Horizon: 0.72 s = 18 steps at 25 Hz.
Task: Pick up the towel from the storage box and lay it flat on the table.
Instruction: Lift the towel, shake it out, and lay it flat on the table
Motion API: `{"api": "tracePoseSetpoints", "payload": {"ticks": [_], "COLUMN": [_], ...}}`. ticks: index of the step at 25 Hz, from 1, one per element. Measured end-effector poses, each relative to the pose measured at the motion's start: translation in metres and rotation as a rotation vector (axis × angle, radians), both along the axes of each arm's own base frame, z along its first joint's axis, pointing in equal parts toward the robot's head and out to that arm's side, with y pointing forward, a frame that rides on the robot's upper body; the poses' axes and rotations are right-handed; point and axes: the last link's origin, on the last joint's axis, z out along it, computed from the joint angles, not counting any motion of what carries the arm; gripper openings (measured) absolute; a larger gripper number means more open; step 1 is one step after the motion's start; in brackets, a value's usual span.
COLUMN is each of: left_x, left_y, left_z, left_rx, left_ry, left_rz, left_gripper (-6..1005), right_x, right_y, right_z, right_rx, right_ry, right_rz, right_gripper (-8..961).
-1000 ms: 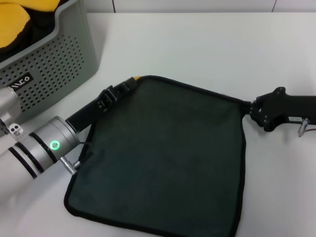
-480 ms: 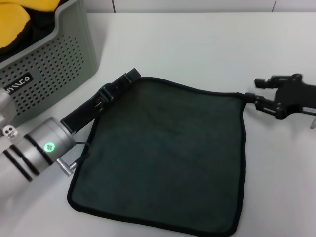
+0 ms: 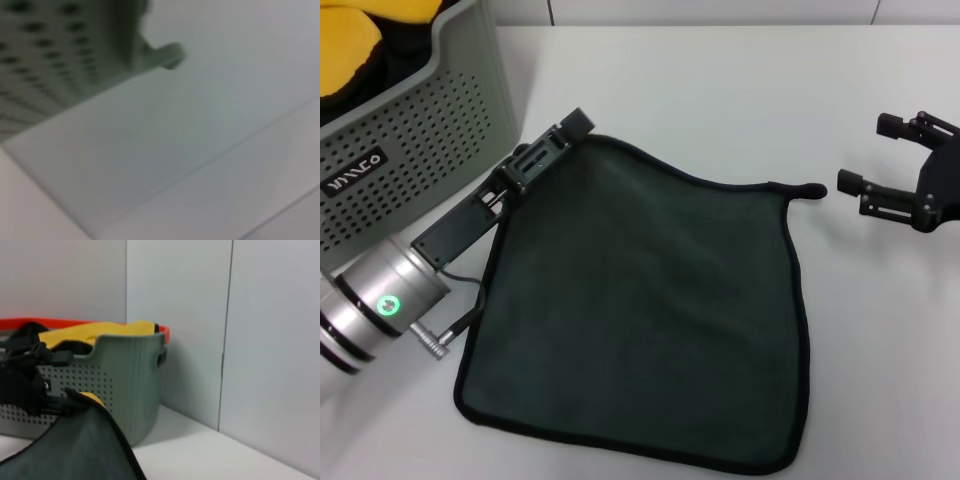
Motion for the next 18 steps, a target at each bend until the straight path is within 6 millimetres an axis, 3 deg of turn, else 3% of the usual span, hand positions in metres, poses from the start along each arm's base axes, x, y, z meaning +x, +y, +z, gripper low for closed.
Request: {"api": "tracePoseSetpoints", "payload": {"ticks": [4, 10, 14, 18], "left_x": [0.01, -0.011, -0.025, -0.043], "left_y": [0.008, 0.024, 0.022, 0.007], "left_z": [-0.004, -0.017, -0.017, -0.008], "left_rx": [-0.027, -0.113, -0.14, -0.138], "left_ry": [0.019, 0.102, 0.117, 0.106], "left_rz": [-0.041, 0.132, 0.208, 0.245], "left_gripper": [859, 874, 872, 871], "right_x": [-0.002, -0.001, -0.001, -0.001], "right_y": [-0.003, -0.007, -0.007, -0.006], "right_z": [-0.001, -0.004, -0.003, -0.003], "right_rx": [-0.011, -0.028, -0.029, -0.021], "right_ry": [0.014, 0.027, 0.031, 0.021], "right_rz": [0.016, 0.022, 0.022, 0.032], "right_gripper": [732, 869, 868, 867]}}
